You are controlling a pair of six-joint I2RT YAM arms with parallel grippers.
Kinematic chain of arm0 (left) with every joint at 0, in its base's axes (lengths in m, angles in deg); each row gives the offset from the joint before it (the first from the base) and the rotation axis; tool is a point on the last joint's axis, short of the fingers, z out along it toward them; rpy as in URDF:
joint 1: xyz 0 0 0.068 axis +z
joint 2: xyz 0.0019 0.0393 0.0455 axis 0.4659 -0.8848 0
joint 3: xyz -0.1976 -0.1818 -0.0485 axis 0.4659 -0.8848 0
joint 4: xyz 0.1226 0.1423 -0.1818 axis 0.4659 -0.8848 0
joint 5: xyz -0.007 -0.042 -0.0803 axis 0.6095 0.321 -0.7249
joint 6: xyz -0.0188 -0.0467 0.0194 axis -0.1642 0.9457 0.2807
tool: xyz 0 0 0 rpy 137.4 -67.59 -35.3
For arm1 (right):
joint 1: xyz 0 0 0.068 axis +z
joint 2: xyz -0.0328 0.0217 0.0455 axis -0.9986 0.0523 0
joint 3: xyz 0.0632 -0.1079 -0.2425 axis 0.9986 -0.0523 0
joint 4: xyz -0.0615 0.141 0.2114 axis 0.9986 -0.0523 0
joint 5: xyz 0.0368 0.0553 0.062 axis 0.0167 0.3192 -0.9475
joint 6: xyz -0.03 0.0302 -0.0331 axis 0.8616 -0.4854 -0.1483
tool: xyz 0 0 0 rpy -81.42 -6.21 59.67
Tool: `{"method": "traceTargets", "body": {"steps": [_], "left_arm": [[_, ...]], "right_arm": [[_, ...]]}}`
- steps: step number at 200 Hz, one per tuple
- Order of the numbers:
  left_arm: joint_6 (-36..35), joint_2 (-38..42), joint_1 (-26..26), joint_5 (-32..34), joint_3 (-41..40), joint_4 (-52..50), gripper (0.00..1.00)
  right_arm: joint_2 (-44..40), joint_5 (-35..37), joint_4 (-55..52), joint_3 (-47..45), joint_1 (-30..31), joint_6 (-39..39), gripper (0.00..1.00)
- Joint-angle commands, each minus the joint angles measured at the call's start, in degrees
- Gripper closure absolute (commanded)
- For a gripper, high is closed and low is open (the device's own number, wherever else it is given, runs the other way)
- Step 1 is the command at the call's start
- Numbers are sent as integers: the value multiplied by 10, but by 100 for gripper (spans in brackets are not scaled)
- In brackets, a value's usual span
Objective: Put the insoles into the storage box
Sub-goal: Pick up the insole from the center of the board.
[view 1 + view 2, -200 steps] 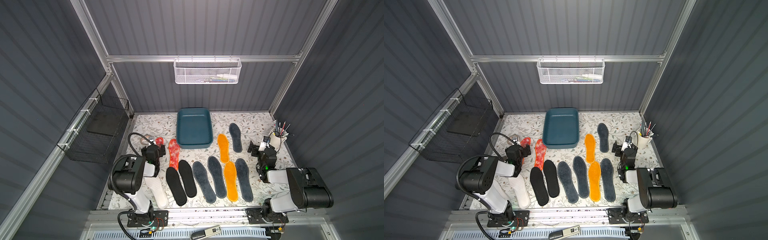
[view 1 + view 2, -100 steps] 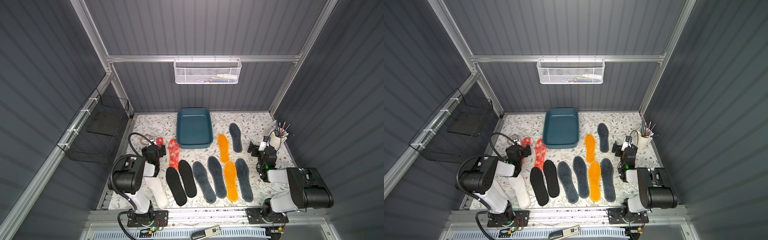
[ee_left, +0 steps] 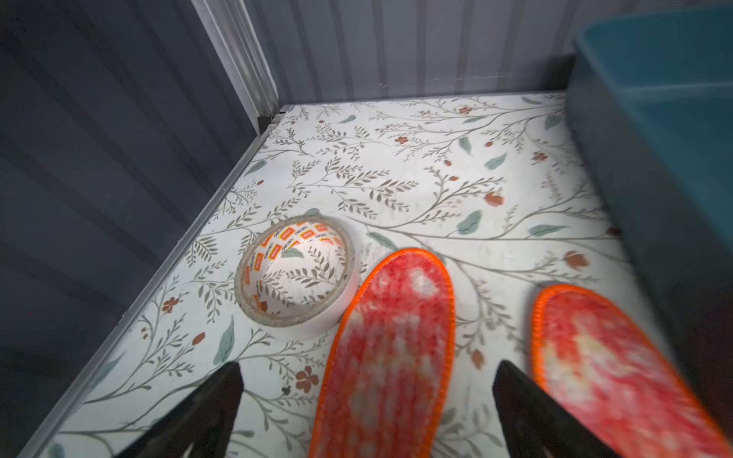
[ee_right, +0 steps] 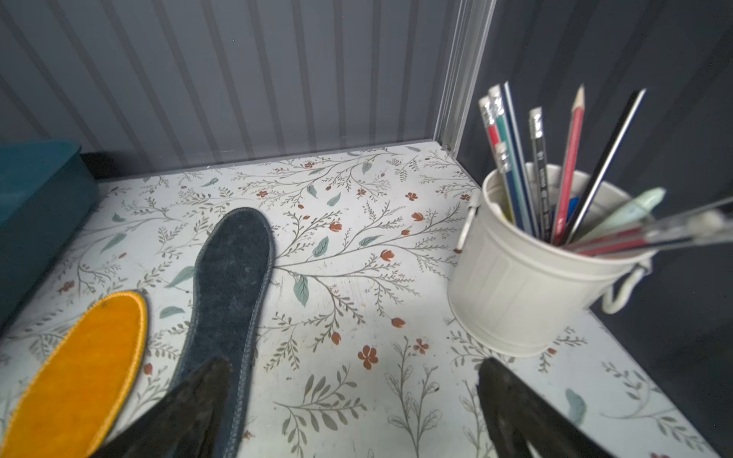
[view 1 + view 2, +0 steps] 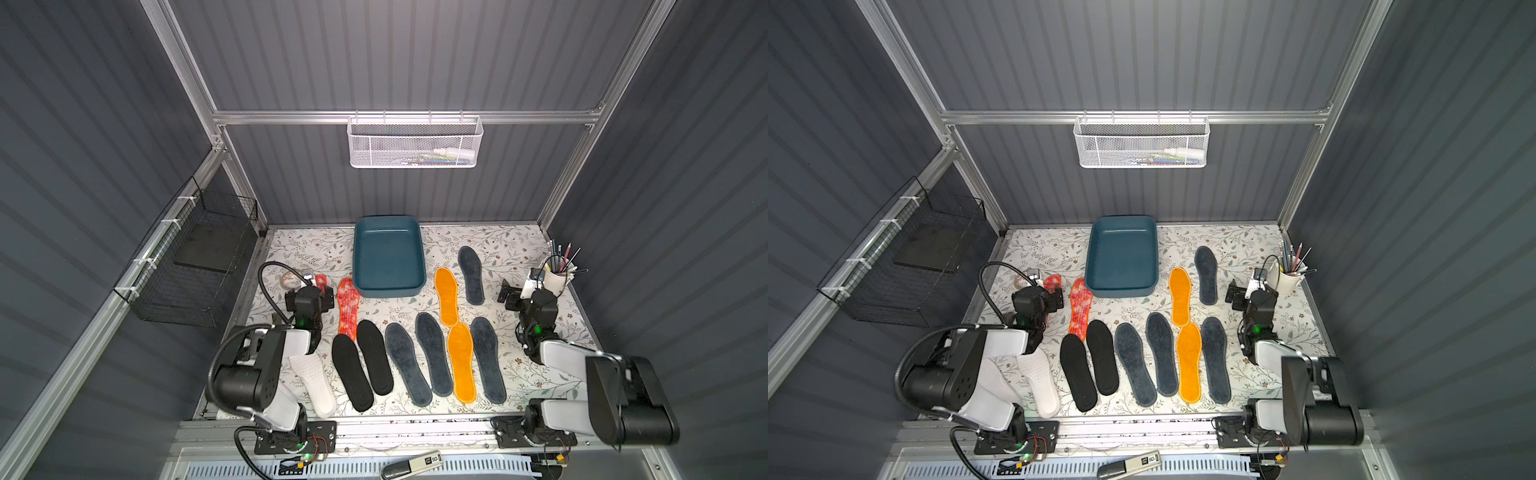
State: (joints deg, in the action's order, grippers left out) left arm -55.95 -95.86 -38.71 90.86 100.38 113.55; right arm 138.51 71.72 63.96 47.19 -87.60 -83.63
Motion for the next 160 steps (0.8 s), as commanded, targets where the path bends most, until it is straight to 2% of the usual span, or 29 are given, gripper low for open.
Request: {"method": "traceTargets", "body": {"steps": [1,20,33,49,63,84,110,127,144,160], "left_arm": [[78,81,-9,41,113,-234,0],[167,124,-9,52,162,-324,0],[186,161,-9,25,161,-340,0],[211,213,-9,-7,145,-348,0],[226,248,-8,-20,137,-373,1],[230,272,-8,-40,141,-440,0],[247,255,0,-60,171,-551,5],[254,237,30,-71,176,-598,13],[264,219,76,-117,175,-605,16],[265,195,92,-139,185,-599,18]], "right_arm": [[-70,-4,-193,119,11,-56,1],[-112,-65,-207,165,23,-157,1],[-135,-93,-155,141,21,-259,1],[-152,-95,-79,84,13,-302,1],[-141,-124,-39,64,7,-295,1],[-112,-148,-213,148,15,-261,1],[-88,-136,-298,192,40,-230,1],[-82,-130,-328,208,61,-216,1],[-66,-119,-361,228,84,-201,1],[-52,-116,-387,245,102,-194,1]]}}
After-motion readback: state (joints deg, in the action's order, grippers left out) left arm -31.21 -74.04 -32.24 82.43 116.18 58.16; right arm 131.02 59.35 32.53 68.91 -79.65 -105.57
